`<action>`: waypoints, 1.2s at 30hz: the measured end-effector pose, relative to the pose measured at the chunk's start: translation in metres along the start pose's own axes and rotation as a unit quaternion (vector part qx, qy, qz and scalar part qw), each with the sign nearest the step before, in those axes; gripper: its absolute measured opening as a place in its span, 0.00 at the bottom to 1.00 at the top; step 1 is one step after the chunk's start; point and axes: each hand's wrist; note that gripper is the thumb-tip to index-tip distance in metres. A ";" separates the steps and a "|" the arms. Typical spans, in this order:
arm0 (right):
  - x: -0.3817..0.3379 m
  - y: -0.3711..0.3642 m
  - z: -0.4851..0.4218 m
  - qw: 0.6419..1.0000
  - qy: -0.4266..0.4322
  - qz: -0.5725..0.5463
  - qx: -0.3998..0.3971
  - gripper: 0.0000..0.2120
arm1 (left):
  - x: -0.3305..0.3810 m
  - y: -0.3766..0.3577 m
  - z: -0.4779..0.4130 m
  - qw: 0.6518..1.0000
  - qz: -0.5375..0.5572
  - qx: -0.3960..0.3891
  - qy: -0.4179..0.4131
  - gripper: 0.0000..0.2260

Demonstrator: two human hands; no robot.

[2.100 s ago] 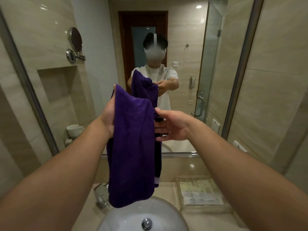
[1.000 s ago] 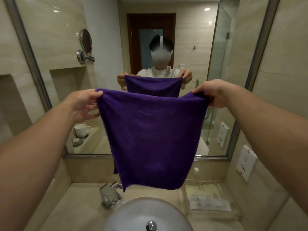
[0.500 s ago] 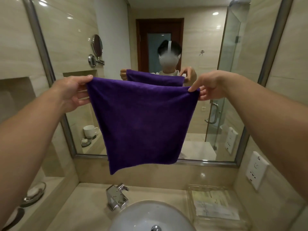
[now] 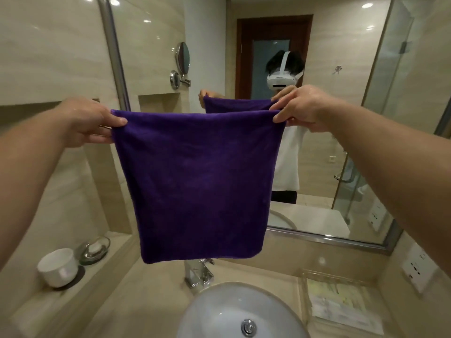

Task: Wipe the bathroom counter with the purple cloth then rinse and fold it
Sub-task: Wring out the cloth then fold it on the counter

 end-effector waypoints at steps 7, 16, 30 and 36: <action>-0.010 -0.028 -0.010 0.998 0.014 0.061 0.014 0.05 | -0.014 0.025 0.005 0.998 0.049 0.038 0.003 0.09; -0.026 -0.043 -0.006 0.995 0.018 0.097 0.003 0.07 | -0.027 0.048 0.010 0.994 0.021 0.091 -0.062 0.11; -0.054 -0.129 -0.012 0.981 0.025 0.175 -0.081 0.05 | -0.073 0.109 0.017 0.954 -0.189 0.210 -0.104 0.07; -0.043 -0.197 -0.019 0.965 0.034 0.216 -0.144 0.05 | -0.120 0.135 0.026 0.942 -0.269 0.197 -0.047 0.09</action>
Point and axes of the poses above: each hand's wrist, its own z-axis away from the middle knuckle, its own y-axis out of the back of the hand, x = y × z, and after that the axes turned 5 degrees about z, right-handed
